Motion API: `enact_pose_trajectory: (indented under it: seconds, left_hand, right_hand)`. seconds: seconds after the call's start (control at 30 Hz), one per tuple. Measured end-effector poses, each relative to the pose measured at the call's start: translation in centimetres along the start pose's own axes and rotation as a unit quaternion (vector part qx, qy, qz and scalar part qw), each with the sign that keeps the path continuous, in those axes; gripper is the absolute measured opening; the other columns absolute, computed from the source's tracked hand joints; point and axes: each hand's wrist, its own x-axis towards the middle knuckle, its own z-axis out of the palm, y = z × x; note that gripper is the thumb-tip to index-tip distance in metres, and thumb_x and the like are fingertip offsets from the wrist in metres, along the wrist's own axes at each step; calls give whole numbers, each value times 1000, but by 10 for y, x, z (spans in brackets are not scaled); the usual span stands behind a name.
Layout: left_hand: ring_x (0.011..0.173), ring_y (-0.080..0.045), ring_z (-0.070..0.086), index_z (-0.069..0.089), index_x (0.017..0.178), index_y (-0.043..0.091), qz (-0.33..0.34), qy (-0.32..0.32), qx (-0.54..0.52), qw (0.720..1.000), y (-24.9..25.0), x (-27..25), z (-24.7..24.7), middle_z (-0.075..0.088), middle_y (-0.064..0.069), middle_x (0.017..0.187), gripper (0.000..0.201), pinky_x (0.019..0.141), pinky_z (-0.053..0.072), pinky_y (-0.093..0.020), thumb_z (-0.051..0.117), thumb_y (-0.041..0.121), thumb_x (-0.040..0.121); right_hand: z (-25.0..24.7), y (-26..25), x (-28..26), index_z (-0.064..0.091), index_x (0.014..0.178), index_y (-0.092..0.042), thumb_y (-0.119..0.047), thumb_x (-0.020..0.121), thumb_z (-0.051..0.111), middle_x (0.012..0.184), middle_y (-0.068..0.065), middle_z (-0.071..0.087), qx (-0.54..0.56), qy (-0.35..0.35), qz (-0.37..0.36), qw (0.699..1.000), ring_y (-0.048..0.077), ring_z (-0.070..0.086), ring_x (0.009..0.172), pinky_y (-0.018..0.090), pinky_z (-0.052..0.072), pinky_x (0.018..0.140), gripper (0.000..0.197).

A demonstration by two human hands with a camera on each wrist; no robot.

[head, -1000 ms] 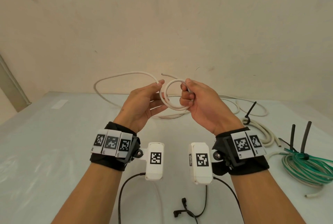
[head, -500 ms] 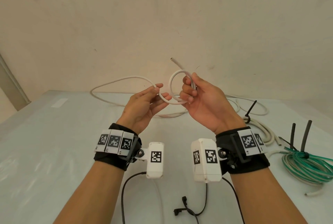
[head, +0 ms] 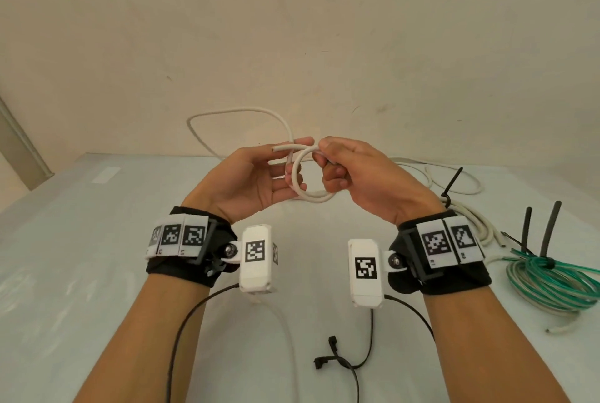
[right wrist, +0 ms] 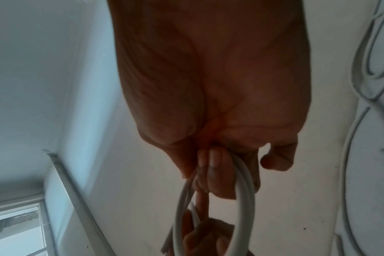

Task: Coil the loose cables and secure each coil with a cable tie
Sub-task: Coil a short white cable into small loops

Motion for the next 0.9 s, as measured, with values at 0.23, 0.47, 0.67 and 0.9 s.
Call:
enact_pose_trajectory:
  seconds: [0.23, 0.47, 0.67, 0.9]
  left_hand:
    - [95, -33, 76, 77, 109, 5, -50, 68, 185, 979, 2, -2, 7, 75, -16, 100, 25, 93, 61, -45, 59, 17, 97]
    - [82, -21, 76, 75, 102, 6, 8, 120, 396, 910, -8, 9, 22, 71, -5, 79, 37, 97, 59, -46, 51, 34, 106]
    - [76, -25, 71, 74, 109, 2, 23, 102, 202, 974, -2, 5, 8, 67, -11, 87, 33, 84, 61, -43, 52, 28, 106]
    - [77, -29, 72, 70, 108, -7, 85, 106, 51, 989, -10, 13, 13, 73, -26, 108, 26, 85, 62, -40, 52, 11, 101]
  right_hand:
    - [-8, 9, 0, 63, 92, 2, -23, 110, 48, 67, -8, 48, -167, -2, 2, 986, 8, 41, 64, 22, 40, 65, 35]
    - [-1, 17, 7, 67, 91, -17, -39, 108, 48, 79, -3, 60, -283, 52, 3, 958, 13, 53, 74, 37, 47, 77, 34]
    - [2, 11, 7, 66, 99, -11, -35, 109, 48, 81, -2, 55, -231, 77, -38, 969, 11, 50, 74, 33, 45, 76, 32]
    - [-8, 4, 0, 63, 102, -5, -33, 109, 50, 68, -13, 53, -234, 92, -60, 966, 12, 46, 70, 34, 43, 73, 32]
